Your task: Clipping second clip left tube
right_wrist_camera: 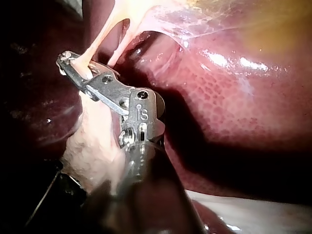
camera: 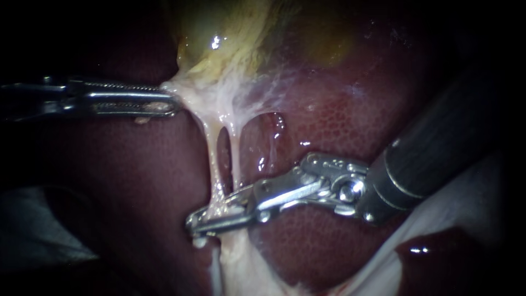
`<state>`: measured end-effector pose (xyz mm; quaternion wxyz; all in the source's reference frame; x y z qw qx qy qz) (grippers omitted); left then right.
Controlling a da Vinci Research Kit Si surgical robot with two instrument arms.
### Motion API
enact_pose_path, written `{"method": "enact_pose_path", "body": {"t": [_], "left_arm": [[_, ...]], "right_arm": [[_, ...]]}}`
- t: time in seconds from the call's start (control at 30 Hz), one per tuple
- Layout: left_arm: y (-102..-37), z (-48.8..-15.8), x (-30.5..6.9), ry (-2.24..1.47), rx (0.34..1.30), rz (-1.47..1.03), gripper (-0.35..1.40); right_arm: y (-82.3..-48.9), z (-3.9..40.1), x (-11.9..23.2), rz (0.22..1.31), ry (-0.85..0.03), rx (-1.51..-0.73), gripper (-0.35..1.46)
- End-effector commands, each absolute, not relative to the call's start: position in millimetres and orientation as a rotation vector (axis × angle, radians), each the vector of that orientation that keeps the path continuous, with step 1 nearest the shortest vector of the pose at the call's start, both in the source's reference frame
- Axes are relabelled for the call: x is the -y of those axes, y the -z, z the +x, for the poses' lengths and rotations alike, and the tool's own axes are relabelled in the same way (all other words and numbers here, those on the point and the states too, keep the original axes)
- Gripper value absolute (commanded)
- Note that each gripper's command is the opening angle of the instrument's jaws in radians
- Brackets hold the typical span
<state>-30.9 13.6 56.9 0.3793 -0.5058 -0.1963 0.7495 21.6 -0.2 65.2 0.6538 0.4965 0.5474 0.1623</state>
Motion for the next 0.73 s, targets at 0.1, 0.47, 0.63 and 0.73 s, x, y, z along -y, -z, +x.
{"method": "enact_pose_path", "body": {"t": [0.1, 0.47, 0.63, 0.73], "left_arm": [[-56.8, -30.8, -13.6, -1.914, 0.5, -1.292, -0.35], [-56.8, -30.8, -13.6, -1.914, 0.5, -1.291, -0.35], [-56.8, -30.8, -13.6, -1.914, 0.5, -1.291, -0.35], [-56.8, -30.8, -13.6, -1.914, 0.5, -1.291, -0.35]], "right_arm": [[-65.3, 21.5, 0.1, 1.124, -0.369, -1.242, -0.35], [-65.4, 21.2, 0.0, 1.125, -0.368, -1.242, -0.35], [-65.4, 21.2, 0.0, 1.125, -0.368, -1.242, -0.35], [-65.3, 21.2, 0.0, 1.125, -0.368, -1.242, -0.35]]}}
